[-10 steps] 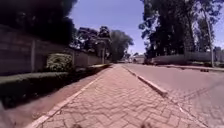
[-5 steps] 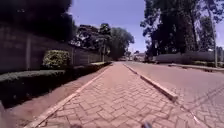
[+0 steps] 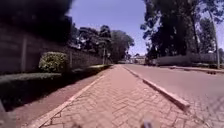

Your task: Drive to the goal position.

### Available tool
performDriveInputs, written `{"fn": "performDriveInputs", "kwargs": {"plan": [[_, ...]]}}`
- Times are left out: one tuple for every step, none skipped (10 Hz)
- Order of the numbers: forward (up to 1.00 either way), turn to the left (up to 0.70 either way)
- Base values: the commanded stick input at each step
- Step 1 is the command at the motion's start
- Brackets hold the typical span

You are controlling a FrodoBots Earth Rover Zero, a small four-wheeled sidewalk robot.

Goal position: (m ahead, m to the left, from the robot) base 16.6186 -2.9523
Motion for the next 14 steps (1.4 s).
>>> {"fn": "performDriveInputs", "kwargs": {"plan": [[0.70,0.00],[0.70,0.00],[0.70,-0.07],[0.70,-0.24],[0.70,-0.35],[0.70,-0.35],[0.70,0.00],[0.70,0.00],[0.70,0.00],[0.70,0.00],[0.70,0.00],[0.70,-0.35],[0.70,-0.35],[0.70,-0.27]]}}
